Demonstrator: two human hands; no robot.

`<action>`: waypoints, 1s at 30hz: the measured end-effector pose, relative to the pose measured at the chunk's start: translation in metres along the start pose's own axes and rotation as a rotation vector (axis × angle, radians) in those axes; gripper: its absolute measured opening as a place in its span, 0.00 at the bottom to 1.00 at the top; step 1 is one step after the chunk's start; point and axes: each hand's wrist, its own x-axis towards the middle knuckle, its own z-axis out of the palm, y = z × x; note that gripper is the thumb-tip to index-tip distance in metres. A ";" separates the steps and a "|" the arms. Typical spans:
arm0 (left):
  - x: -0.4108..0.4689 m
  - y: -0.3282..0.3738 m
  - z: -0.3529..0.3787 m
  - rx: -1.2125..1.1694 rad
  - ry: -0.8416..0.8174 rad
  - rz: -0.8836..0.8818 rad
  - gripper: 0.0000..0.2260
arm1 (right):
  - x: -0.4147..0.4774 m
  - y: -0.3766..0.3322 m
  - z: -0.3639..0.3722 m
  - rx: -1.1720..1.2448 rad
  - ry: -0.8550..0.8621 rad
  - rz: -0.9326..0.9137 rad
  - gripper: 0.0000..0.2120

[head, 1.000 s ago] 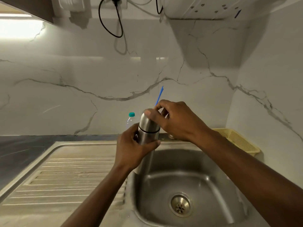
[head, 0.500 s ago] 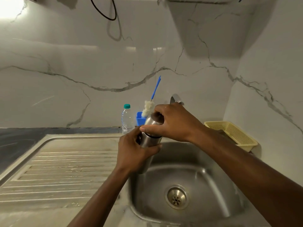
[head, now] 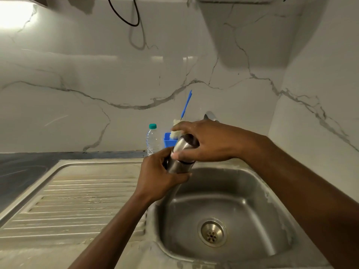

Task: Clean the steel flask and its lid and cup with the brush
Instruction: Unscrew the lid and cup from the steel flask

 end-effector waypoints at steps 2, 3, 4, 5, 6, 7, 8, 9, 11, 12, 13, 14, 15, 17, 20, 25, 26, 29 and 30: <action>-0.001 0.000 0.000 0.015 0.014 -0.021 0.25 | 0.004 -0.003 0.004 -0.100 0.062 0.083 0.30; -0.001 0.000 0.000 0.017 0.013 -0.019 0.26 | 0.005 -0.005 0.005 -0.119 0.088 0.086 0.27; -0.001 0.001 -0.001 0.020 0.007 -0.009 0.28 | 0.006 -0.006 0.006 -0.110 0.105 0.069 0.25; -0.001 0.001 -0.002 0.024 -0.003 0.002 0.29 | 0.005 -0.007 0.006 -0.085 0.100 0.049 0.23; -0.001 0.000 -0.004 0.027 -0.012 0.007 0.30 | 0.003 -0.006 0.004 -0.056 0.080 0.030 0.21; -0.001 0.000 -0.005 0.032 -0.017 0.009 0.30 | 0.002 -0.006 0.002 -0.028 0.047 0.005 0.19; 0.000 -0.001 -0.006 0.038 -0.017 0.008 0.30 | 0.000 -0.005 0.000 0.002 0.005 -0.028 0.19; 0.000 -0.001 -0.007 0.045 -0.017 0.004 0.30 | -0.001 -0.005 -0.003 0.037 -0.040 -0.068 0.20; 0.000 -0.003 -0.008 0.063 -0.010 -0.011 0.29 | 0.000 -0.005 -0.004 0.072 -0.097 -0.157 0.22; 0.000 -0.004 -0.008 0.068 -0.003 -0.021 0.29 | 0.001 -0.004 -0.004 0.071 -0.106 -0.185 0.24; 0.000 -0.005 -0.008 0.065 0.002 -0.029 0.28 | 0.002 -0.004 -0.002 0.077 -0.107 -0.193 0.27; -0.001 -0.006 -0.009 0.061 0.002 -0.033 0.28 | 0.002 -0.004 -0.001 0.090 -0.100 -0.182 0.29; -0.001 -0.007 -0.009 0.060 -0.004 -0.032 0.28 | 0.002 -0.005 -0.001 0.099 -0.082 -0.157 0.31; -0.002 -0.006 -0.010 0.066 -0.017 -0.026 0.28 | 0.001 -0.008 0.000 0.054 -0.020 -0.054 0.32; -0.003 -0.005 -0.012 0.078 -0.026 -0.018 0.31 | 0.003 -0.012 -0.001 -0.064 0.013 0.056 0.29; -0.002 -0.007 -0.018 0.114 -0.026 -0.011 0.31 | 0.004 -0.014 -0.011 -0.026 -0.095 -0.061 0.22; -0.001 -0.008 -0.020 0.118 -0.025 -0.010 0.32 | 0.005 -0.014 -0.012 -0.016 -0.114 -0.084 0.22; 0.000 -0.008 -0.026 0.134 -0.023 -0.015 0.31 | 0.011 -0.017 -0.012 0.036 -0.151 -0.166 0.23; 0.000 -0.008 -0.028 0.140 -0.022 -0.016 0.29 | 0.012 -0.018 -0.013 0.045 -0.158 -0.193 0.23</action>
